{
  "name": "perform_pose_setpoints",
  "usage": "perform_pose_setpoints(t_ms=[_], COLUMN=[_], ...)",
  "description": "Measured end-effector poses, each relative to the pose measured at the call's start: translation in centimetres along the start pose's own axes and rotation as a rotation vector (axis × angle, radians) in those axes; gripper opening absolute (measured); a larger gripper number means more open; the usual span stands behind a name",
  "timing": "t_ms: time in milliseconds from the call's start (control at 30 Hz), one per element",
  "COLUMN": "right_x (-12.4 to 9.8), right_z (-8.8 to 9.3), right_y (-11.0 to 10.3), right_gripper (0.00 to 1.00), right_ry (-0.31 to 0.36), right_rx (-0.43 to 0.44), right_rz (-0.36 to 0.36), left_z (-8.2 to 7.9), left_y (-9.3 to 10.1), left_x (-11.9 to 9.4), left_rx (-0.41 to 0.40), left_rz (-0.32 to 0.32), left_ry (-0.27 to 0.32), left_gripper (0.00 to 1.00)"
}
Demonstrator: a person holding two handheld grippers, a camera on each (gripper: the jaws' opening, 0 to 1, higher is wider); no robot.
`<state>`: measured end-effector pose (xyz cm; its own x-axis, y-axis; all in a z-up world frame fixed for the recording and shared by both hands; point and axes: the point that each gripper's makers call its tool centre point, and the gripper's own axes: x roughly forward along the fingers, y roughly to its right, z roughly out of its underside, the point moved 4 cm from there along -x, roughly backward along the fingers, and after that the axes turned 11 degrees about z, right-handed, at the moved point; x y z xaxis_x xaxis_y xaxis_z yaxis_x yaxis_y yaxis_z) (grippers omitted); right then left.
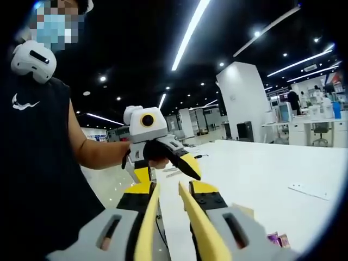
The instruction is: Place the target food into the container with the food tongs after gripping and lifting it, then release it inside without dropping or visibly crushing the food.
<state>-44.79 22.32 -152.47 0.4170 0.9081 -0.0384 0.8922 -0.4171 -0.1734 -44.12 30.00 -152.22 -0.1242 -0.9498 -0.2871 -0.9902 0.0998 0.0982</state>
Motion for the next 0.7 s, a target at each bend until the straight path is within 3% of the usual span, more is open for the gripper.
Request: perform_pose_setpoints(t_ms=[67,200,500,700], right_x=[-0.1,-0.1,-0.3,-0.4], right_z=[0.0,-0.4,-1.6,-1.9], right_y=[-0.1,-0.4,-0.6,-0.9], right_gripper=[0.24,0.23,0.23,0.24], right_ry=[0.000,0.020,0.049,0.041], right_rx=[0.011,0.027,0.016,0.003], right_rz=[-0.010,-0.025,-0.038,-0.051], left_z=[0.0,-0.3,-0.3,-0.7], left_y=[0.1,0.3,0.8,1.0], left_x=[-0.1,-0.3,-0.4,-0.5], left_rx=[-0.048,-0.102,-0.129,-0.133], left_rz=[0.028,0.072,0.122,0.130], left_ry=[0.038,0.096,0.118,0.118], left_gripper=[0.33,0.21,0.14,0.17])
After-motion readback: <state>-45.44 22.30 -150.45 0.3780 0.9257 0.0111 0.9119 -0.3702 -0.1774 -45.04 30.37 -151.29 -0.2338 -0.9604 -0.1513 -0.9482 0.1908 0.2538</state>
